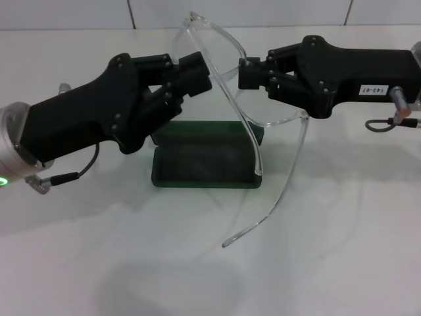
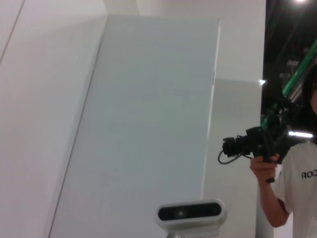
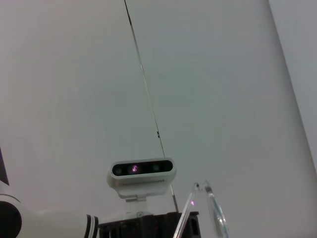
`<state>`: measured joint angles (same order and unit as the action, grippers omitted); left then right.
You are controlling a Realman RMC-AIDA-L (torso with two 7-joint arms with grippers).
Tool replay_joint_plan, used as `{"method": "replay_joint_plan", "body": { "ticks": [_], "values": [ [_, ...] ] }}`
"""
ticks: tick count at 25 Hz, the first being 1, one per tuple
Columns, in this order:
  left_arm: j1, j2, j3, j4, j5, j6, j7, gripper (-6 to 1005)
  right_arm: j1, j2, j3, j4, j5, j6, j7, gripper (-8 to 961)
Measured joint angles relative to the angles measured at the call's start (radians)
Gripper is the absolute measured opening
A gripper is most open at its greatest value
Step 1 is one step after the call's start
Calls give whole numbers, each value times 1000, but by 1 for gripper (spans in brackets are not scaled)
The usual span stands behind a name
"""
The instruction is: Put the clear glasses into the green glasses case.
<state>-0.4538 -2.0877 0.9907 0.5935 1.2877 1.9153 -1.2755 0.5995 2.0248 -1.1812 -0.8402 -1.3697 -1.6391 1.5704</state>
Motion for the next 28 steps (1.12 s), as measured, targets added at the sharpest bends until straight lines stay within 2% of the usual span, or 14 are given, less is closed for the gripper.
{"method": "replay_joint_plan", "body": {
  "ticks": [6, 11, 28],
  "values": [
    [22, 0, 0, 9, -58, 43, -6, 111, -7, -1, 7, 33, 0, 9, -27, 71],
    [26, 0, 2, 5, -68, 51, -8, 59, -1, -1, 6, 55, 0, 10, -42, 71],
    [-44, -1, 44, -85, -59, 7, -1, 50, 38, 3, -45, 74, 41, 24, -73, 71]
  ]
}}
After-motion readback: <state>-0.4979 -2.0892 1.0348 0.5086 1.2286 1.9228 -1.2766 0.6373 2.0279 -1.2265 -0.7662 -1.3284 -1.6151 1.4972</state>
